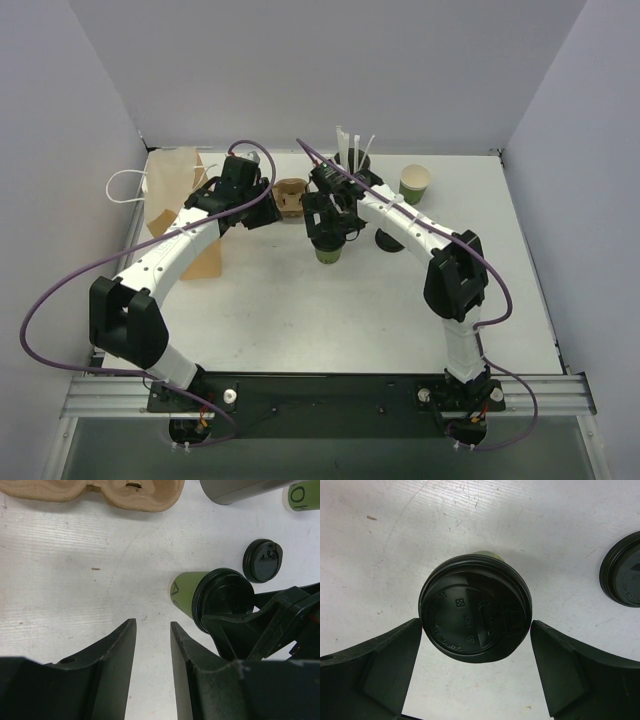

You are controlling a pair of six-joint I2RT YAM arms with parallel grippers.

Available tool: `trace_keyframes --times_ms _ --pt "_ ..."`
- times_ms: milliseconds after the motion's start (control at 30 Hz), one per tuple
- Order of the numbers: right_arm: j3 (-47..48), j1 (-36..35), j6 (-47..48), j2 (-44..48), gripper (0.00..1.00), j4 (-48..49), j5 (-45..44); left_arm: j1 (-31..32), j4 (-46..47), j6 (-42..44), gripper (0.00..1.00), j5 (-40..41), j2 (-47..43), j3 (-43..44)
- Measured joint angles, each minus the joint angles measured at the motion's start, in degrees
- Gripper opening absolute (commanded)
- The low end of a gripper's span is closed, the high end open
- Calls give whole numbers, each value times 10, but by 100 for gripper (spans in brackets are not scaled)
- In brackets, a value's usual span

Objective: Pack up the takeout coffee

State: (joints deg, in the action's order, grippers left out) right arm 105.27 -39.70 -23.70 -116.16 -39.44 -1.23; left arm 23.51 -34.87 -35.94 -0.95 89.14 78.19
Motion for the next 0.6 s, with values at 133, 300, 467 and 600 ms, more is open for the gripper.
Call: trace_keyframes --times_ms 133,300,467,600 --pt "9 -2 1 0 82 -6 -4 0 0 0 44 -2 0 0" --pt "17 -5 4 0 80 -13 -14 0 3 0 44 -5 0 -5" --pt "30 -9 11 -8 81 -19 -22 0 4 0 43 -9 0 -10" --pt "31 -13 13 -19 82 -23 -26 0 4 0 43 -11 0 -10"
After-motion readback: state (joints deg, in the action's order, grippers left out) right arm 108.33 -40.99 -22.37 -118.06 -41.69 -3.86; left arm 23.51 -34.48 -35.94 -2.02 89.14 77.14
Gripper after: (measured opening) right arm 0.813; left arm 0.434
